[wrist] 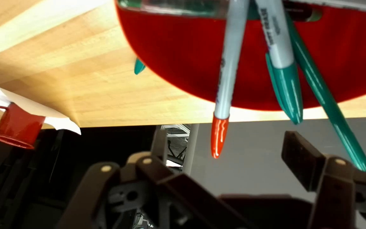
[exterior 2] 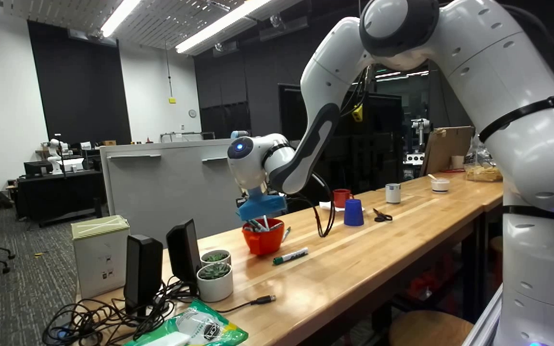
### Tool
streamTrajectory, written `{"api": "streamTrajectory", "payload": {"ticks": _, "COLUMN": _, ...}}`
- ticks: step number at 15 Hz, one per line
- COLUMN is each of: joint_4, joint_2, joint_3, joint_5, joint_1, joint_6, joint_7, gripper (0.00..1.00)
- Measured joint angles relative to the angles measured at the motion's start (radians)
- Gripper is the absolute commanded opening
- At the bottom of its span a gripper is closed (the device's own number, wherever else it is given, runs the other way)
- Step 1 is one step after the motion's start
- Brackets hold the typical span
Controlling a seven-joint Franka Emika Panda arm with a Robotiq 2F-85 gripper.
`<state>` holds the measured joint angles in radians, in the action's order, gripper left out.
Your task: Put one marker in the left red cup
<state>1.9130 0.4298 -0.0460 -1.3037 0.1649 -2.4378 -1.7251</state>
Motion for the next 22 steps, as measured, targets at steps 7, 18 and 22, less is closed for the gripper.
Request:
{"api": "streamTrajectory", "payload": {"ticks": 7, "joint_4": 0.025, "joint_2": -0.056, "joint_3": -0.016, "joint_5": 0.005, "joint_1": 0.000, "joint_6": 0.000, "joint_7": 0.001, "gripper": 1.00}}
{"api": "streamTrajectory", "payload": {"ticks": 18, "joint_4": 0.237, "joint_2": -0.280, "joint_3": -0.053, "joint_5": 0.425, "joint_1": -0.043, "joint_6": -0.193, "joint_7": 0.364, "gripper": 1.00}}
{"api": "streamTrajectory", "payload": {"ticks": 22, "joint_4": 0.339, "joint_2": -0.367, "joint_3": -0.059, "joint_5": 0.724, "joint_1": -0.045, "joint_6": -0.241, "joint_7": 0.661, "gripper": 1.00}}
